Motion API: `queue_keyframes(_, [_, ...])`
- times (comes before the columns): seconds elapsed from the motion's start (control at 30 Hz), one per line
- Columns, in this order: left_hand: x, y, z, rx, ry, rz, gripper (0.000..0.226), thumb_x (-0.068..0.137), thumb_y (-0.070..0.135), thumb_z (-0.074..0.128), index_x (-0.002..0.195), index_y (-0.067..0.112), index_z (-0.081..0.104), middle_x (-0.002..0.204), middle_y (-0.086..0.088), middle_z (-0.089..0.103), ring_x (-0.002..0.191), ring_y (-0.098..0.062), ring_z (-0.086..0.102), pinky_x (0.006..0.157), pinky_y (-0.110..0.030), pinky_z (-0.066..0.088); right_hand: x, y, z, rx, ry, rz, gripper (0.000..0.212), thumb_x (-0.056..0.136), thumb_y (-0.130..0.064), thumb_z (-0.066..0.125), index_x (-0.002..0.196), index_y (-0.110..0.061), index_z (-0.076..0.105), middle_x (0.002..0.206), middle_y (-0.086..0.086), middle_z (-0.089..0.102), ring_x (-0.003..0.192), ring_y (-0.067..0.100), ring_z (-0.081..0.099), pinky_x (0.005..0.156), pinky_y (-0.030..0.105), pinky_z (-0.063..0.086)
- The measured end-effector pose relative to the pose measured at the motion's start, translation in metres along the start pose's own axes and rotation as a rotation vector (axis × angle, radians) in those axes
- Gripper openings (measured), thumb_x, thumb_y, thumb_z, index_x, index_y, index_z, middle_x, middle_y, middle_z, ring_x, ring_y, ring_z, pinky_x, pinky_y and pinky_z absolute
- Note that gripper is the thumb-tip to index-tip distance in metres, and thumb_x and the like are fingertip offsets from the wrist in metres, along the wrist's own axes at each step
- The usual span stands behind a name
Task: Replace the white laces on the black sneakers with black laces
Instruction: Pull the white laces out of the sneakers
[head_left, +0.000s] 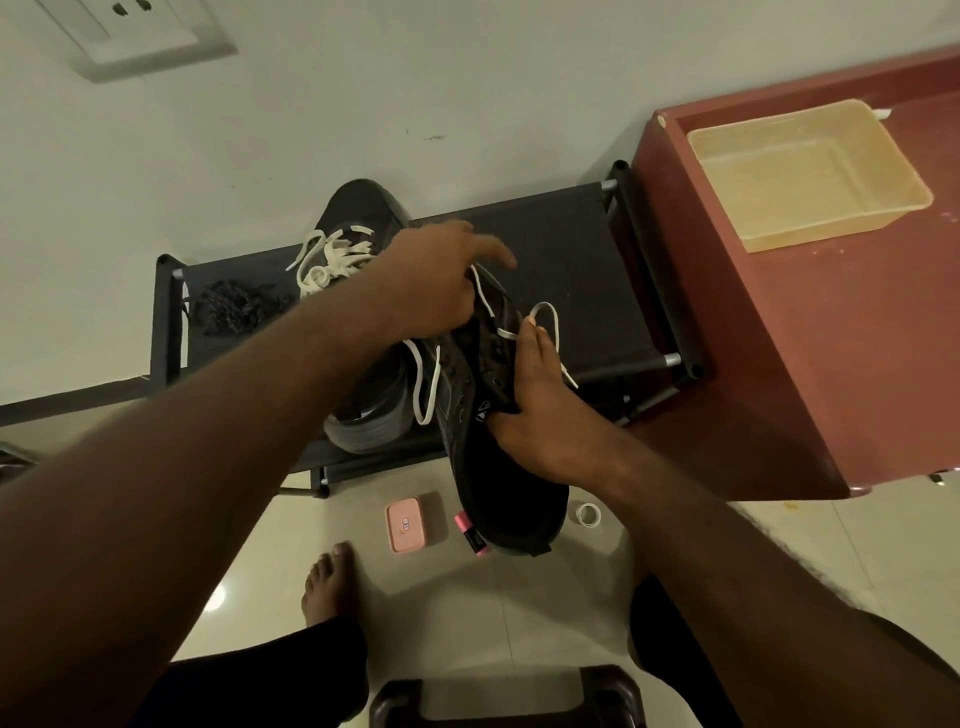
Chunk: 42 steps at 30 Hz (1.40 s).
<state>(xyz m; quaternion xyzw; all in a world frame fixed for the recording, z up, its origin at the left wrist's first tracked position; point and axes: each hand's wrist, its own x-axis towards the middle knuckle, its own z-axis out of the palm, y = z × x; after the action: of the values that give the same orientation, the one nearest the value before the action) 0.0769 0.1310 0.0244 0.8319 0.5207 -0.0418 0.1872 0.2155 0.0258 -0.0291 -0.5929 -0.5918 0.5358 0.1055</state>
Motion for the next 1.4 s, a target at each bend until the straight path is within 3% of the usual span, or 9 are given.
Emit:
queue_keyframes(0.23, [0.007, 0.006, 0.008, 0.268, -0.026, 0.098, 0.02, 0.097, 0.025, 0.054, 0.11, 0.024, 0.069, 0.131, -0.006, 0.053, 0.11, -0.027, 0.057, 0.092, -0.043, 0.049, 0.0, -0.001, -0.001, -0.003, 0.016, 0.003, 0.105, 0.092, -0.011, 0.06, 0.156, -0.016, -0.023, 0.165, -0.001, -0.024, 0.154, 0.019, -0.012, 0.12, 0.033, 0.008])
queue_keyframes(0.4, [0.006, -0.006, 0.016, -0.281, 0.349, -0.295, 0.019, 0.101, 0.013, 0.042, 0.114, 0.01, 0.055, 0.099, -0.013, 0.066, 0.082, -0.028, 0.068, 0.074, -0.047, 0.059, -0.001, 0.0, 0.0, 0.03, 0.015, 0.014, 0.104, 0.093, -0.012, 0.059, 0.156, -0.017, -0.024, 0.165, -0.003, -0.026, 0.154, 0.018, -0.011, 0.124, 0.037, 0.011])
queue_keyframes(0.53, [-0.003, -0.009, 0.015, -0.063, 0.124, -0.073, 0.056, 0.093, 0.008, 0.053, 0.142, 0.034, 0.045, 0.15, -0.01, 0.041, 0.118, -0.029, 0.057, 0.101, -0.037, 0.047, -0.002, -0.001, -0.001, 0.062, 0.023, 0.018, 0.106, 0.093, -0.011, 0.06, 0.155, -0.018, -0.026, 0.164, -0.002, -0.028, 0.155, 0.021, -0.002, 0.117, 0.031, 0.017])
queue_keyframes(0.63, [-0.001, -0.003, 0.012, 0.136, 0.014, 0.077, 0.04, 0.095, 0.021, 0.057, 0.13, 0.039, 0.059, 0.16, -0.004, 0.024, 0.121, -0.032, 0.055, 0.101, -0.047, 0.048, 0.0, 0.0, -0.002, 0.065, 0.027, 0.026, 0.107, 0.092, -0.011, 0.061, 0.154, -0.018, -0.026, 0.164, -0.002, -0.028, 0.154, 0.021, -0.003, 0.114, 0.028, 0.016])
queue_keyframes(0.77, [0.007, 0.001, 0.015, 0.303, 0.028, 0.1, 0.024, 0.099, 0.026, 0.052, 0.116, 0.023, 0.068, 0.134, -0.007, 0.052, 0.11, -0.031, 0.059, 0.09, -0.048, 0.052, 0.0, 0.0, -0.001, 0.063, 0.034, 0.036, 0.108, 0.092, -0.012, 0.061, 0.154, -0.019, -0.027, 0.166, 0.001, -0.022, 0.155, 0.025, 0.004, 0.115, 0.03, 0.019])
queue_keyframes(0.9, [0.01, -0.005, 0.019, -0.081, 0.325, -0.166, 0.018, 0.1, 0.013, 0.045, 0.113, 0.013, 0.058, 0.099, -0.007, 0.064, 0.086, -0.026, 0.066, 0.079, -0.043, 0.057, -0.001, -0.001, -0.002, 0.071, 0.042, 0.041, 0.11, 0.092, -0.014, 0.062, 0.153, -0.022, -0.029, 0.167, 0.003, 0.002, 0.151, 0.026, 0.021, 0.119, 0.04, 0.03])
queue_keyframes(1.13, [0.006, -0.006, 0.006, 0.111, -0.097, 0.1, 0.039, 0.093, 0.016, 0.056, 0.124, 0.037, 0.064, 0.155, -0.003, 0.034, 0.129, -0.025, 0.049, 0.109, -0.042, 0.04, 0.002, 0.0, -0.003, 0.077, 0.044, 0.044, 0.112, 0.091, -0.016, 0.063, 0.152, -0.024, -0.03, 0.167, 0.004, 0.008, 0.149, 0.025, 0.024, 0.117, 0.041, 0.033])
queue_keyframes(1.27, [0.013, -0.004, 0.013, 0.2, -0.045, 0.098, 0.019, 0.095, 0.022, 0.056, 0.108, 0.026, 0.069, 0.128, -0.004, 0.056, 0.111, -0.025, 0.058, 0.091, -0.044, 0.049, 0.003, 0.0, -0.001, 0.061, 0.059, 0.039, 0.112, 0.09, -0.014, 0.063, 0.153, -0.022, -0.029, 0.166, 0.003, 0.008, 0.149, 0.024, 0.023, 0.117, 0.04, 0.032])
queue_keyframes(1.4, [0.015, -0.004, 0.015, -0.388, 0.325, -0.25, 0.015, 0.1, 0.016, 0.05, 0.113, 0.016, 0.06, 0.107, -0.003, 0.064, 0.074, -0.018, 0.071, 0.063, -0.032, 0.06, 0.002, 0.001, -0.002, 0.051, 0.065, 0.034, 0.111, 0.091, -0.015, 0.063, 0.154, -0.02, -0.028, 0.167, 0.005, 0.006, 0.153, 0.024, 0.015, 0.121, 0.04, 0.026])
